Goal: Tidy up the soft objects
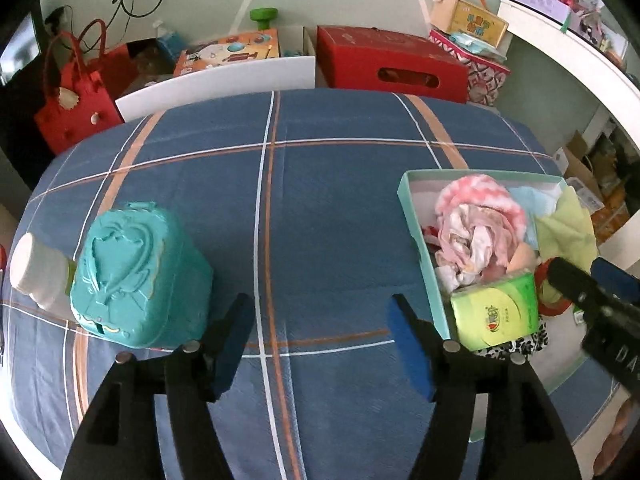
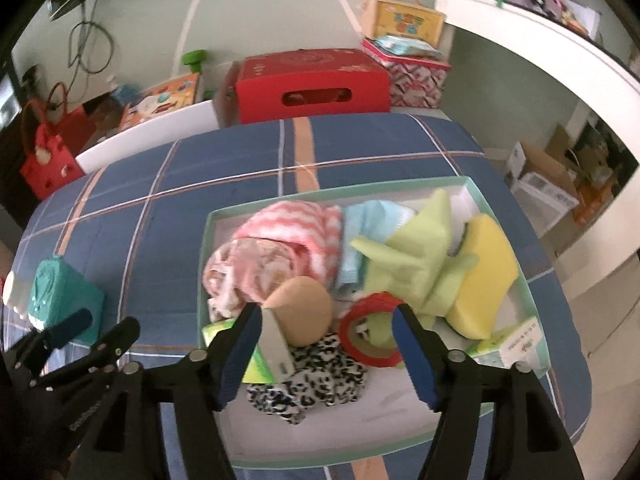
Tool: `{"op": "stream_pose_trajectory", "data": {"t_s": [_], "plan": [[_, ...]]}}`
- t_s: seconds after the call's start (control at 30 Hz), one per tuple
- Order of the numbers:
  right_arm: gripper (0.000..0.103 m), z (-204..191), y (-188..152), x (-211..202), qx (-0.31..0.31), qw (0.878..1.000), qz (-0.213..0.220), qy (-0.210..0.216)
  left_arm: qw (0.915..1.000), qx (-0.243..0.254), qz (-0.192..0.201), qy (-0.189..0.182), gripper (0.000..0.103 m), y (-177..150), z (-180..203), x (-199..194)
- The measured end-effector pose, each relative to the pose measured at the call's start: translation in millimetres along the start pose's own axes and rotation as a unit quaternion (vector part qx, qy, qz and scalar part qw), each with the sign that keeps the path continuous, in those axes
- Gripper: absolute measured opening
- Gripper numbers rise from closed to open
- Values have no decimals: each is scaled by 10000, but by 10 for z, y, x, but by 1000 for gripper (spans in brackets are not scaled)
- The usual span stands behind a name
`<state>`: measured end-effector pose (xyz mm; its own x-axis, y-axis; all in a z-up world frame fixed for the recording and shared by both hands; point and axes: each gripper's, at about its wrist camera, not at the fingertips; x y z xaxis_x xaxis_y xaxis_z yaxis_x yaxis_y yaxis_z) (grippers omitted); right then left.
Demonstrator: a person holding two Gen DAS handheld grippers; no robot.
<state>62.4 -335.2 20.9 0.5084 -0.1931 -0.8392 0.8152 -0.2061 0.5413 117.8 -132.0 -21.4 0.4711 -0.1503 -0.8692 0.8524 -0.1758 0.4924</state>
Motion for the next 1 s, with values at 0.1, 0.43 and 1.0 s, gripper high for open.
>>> {"op": "stream_pose_trajectory", "data": {"t_s": [0.1, 0.43, 1.0], "plan": [[78, -65, -10, 8, -119, 9999, -19, -30, 9999, 25, 46, 135, 77, 3, -15, -11], [103, -105, -37, 39, -230, 9996, -80, -114, 9995, -16, 21, 320, 91, 10, -23, 52], [103, -118, -79, 48, -264, 9994, -110, -212, 9991, 73, -20, 420, 92, -19, -56, -13]]}}
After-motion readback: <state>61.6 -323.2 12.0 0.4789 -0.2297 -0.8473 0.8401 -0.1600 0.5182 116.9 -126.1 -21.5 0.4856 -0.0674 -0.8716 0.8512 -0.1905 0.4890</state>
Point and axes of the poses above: each gripper's, at about its wrist camera, not at the fingertips, and x roughly the way its jaws point, z to its right, y to its top
